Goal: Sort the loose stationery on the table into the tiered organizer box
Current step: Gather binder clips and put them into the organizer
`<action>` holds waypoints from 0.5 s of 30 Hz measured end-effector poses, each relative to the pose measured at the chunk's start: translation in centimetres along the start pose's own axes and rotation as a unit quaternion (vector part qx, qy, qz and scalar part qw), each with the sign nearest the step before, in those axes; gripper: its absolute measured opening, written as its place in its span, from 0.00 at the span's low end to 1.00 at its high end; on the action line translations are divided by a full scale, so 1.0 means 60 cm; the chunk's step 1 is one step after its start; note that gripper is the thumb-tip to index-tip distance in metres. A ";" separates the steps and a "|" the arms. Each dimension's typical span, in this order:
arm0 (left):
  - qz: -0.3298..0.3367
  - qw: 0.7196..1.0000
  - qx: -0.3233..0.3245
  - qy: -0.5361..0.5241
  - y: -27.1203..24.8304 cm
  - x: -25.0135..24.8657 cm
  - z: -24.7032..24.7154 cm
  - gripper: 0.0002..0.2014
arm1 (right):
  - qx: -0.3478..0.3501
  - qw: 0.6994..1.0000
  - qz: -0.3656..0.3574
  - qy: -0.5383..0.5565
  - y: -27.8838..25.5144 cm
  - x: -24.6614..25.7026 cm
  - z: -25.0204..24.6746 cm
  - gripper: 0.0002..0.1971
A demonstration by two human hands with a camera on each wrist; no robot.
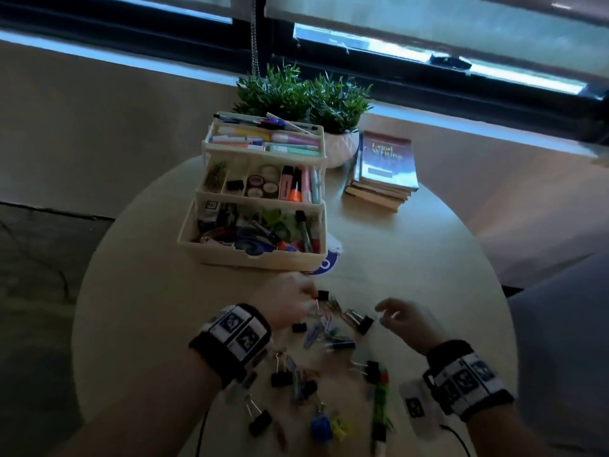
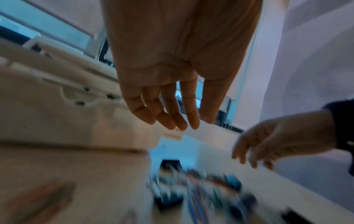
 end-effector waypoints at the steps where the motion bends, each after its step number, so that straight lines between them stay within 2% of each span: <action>1: -0.009 1.000 0.022 0.011 -0.010 0.006 0.033 0.09 | 0.017 1.000 0.000 -0.008 -0.006 -0.006 0.022 0.11; 3: -0.016 0.998 0.046 0.049 -0.024 0.008 0.088 0.09 | 0.038 0.999 -0.023 -0.018 -0.012 -0.007 0.057 0.18; 5: -0.020 0.995 0.042 0.088 -0.030 0.004 0.126 0.10 | 0.030 0.998 -0.047 -0.036 -0.010 0.001 0.074 0.20; 8: -0.049 0.990 0.060 0.122 -0.034 -0.006 0.159 0.13 | 0.004 0.998 -0.039 -0.042 -0.007 0.006 0.077 0.15; 10: -0.068 0.985 0.064 0.144 -0.030 -0.011 0.165 0.13 | 0.015 0.997 -0.034 -0.068 -0.007 0.008 0.076 0.12; 15: -0.085 0.992 -0.053 0.081 0.021 -0.026 0.109 0.13 | 0.045 0.991 -0.041 -0.119 -0.010 0.002 0.081 0.14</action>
Point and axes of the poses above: each hand's wrist, its own y-axis towards the middle knuckle, its own z-axis out of the palm, x = y × z, the point moved 6 cm from there along y, towards the middle knuckle, and after that the axes turned 14 degrees about -z, right-handed, at the moved point
